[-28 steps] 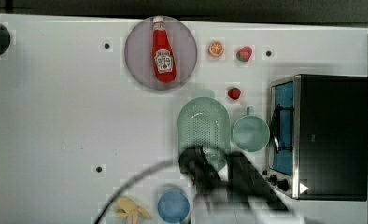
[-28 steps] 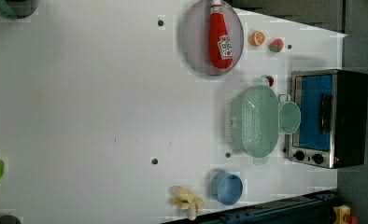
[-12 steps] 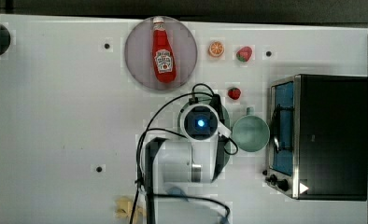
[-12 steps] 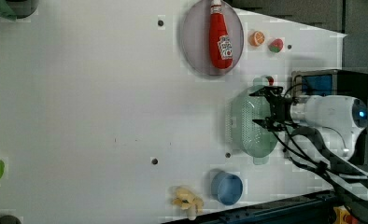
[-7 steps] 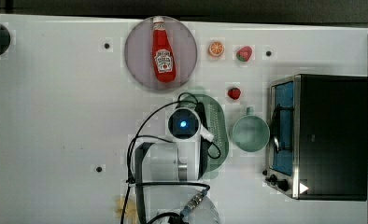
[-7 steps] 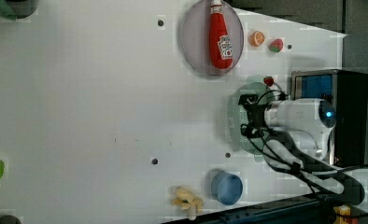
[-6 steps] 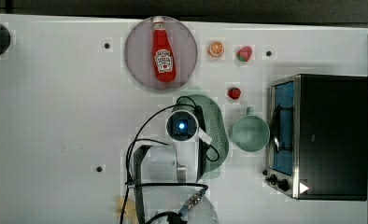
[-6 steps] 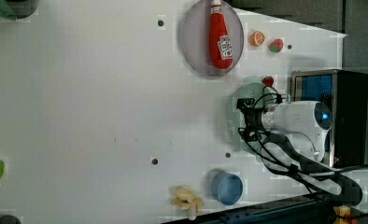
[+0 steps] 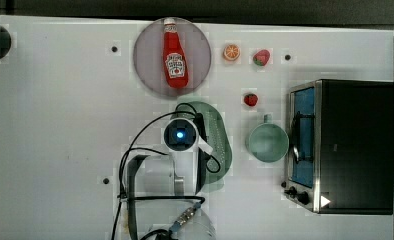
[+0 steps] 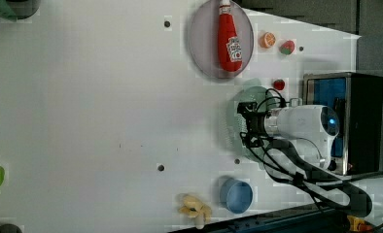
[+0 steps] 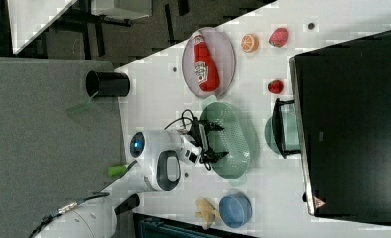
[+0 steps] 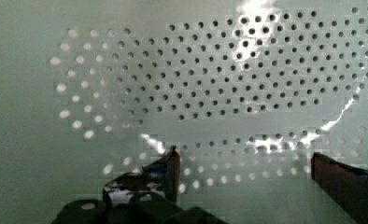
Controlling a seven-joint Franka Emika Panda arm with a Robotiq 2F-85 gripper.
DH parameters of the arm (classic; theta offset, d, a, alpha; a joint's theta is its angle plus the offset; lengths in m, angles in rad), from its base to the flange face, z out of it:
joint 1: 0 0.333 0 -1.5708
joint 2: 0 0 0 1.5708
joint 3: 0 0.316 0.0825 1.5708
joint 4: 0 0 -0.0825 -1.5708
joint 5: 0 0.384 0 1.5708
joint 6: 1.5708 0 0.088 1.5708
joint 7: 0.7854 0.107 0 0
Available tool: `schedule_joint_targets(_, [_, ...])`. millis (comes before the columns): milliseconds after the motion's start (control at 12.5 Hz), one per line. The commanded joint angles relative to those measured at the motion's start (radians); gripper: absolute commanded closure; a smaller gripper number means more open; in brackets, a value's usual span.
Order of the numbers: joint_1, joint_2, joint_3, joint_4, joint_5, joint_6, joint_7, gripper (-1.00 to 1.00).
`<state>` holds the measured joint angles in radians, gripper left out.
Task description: Drag strainer right to left.
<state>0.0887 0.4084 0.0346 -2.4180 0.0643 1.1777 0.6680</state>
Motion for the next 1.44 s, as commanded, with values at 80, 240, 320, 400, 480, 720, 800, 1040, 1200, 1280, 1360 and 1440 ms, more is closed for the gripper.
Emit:
schedule_joint_targets(80, [0.064, -0.025, 0.028, 0.029, 0.059, -0.020, 0.110, -1.00])
schedule_joint_targets(240, [0.109, -0.024, 0.040, 0.031, 0.069, -0.021, 0.187, -1.00])
schedule_joint_targets(320, [0.133, -0.024, 0.044, 0.032, 0.069, -0.021, 0.237, -1.00])
schedule_joint_targets(400, [0.156, -0.024, 0.050, 0.036, 0.069, -0.021, 0.286, -1.00])
schedule_joint_targets(480, [0.179, -0.023, 0.054, 0.043, 0.069, -0.024, 0.335, -1.00])
schedule_joint_targets(720, [0.243, -0.002, 0.059, 0.080, 0.069, -0.043, 0.418, -1.00])
schedule_joint_targets(800, [0.260, 0.010, 0.059, 0.097, 0.069, -0.043, 0.425, -1.00])
schedule_joint_targets(1040, [0.303, 0.055, 0.060, 0.162, 0.078, -0.048, 0.455, -1.00])
schedule_joint_targets(1200, [0.329, 0.082, 0.060, 0.213, 0.093, -0.069, 0.475, -1.00])
schedule_joint_targets(1280, [0.341, 0.095, 0.060, 0.239, 0.096, -0.086, 0.483, -1.00])
schedule_joint_targets(1360, [0.353, 0.106, 0.060, 0.266, 0.105, -0.104, 0.483, -1.00])
schedule_joint_targets(1440, [0.366, 0.117, 0.060, 0.291, 0.117, -0.118, 0.484, -1.00])
